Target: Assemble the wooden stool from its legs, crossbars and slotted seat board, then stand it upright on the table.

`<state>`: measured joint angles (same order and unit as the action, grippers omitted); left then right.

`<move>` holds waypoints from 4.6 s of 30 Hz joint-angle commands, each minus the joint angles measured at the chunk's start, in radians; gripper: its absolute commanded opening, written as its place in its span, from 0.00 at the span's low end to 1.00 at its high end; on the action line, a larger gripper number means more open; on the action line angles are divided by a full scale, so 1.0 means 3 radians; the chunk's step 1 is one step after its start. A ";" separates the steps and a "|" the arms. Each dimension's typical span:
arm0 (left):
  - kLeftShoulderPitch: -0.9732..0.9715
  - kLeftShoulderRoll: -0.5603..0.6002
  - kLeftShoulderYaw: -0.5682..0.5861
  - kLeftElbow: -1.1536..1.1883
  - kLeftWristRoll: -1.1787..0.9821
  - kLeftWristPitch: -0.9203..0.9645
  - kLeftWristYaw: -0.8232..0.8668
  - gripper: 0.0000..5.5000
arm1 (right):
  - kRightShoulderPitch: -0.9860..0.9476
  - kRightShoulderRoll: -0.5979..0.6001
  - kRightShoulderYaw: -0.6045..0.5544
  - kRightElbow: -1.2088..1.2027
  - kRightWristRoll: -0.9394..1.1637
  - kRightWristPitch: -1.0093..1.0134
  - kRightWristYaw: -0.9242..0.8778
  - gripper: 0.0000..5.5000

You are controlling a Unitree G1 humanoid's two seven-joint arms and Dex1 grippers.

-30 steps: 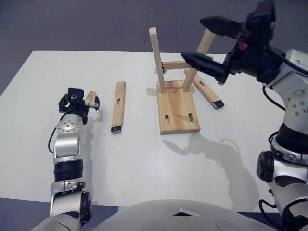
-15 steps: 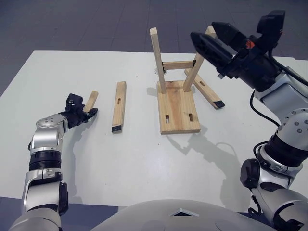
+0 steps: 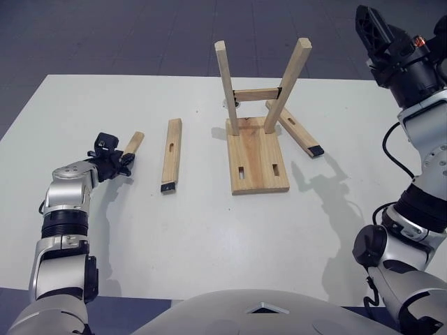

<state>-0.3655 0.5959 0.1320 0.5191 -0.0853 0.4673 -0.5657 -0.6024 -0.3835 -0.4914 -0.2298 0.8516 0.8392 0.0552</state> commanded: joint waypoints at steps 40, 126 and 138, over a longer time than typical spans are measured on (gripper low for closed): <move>0.0206 -0.0991 0.0622 -0.2053 -0.0401 -0.0333 0.1856 0.24 | 0.0600 0.0006 0.1429 0.1662 -0.2108 0.0231 0.0596 0.41; -0.0007 -0.1116 -0.1136 -0.3336 0.0187 -0.0529 0.0809 0.40 | -0.0556 0.0495 0.0613 0.0087 0.0915 0.0639 0.0482 0.08; 0.0007 -0.1366 0.0339 -0.3698 -0.1783 0.0388 0.1241 0.76 | -0.0434 -0.0737 0.0313 0.0287 -0.0428 -0.0544 0.0586 0.08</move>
<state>-0.3388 0.1969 0.1326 -0.6327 -0.6106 0.5851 -0.2825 -0.8009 -0.5177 -0.4512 -0.1611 0.8467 0.7211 0.1951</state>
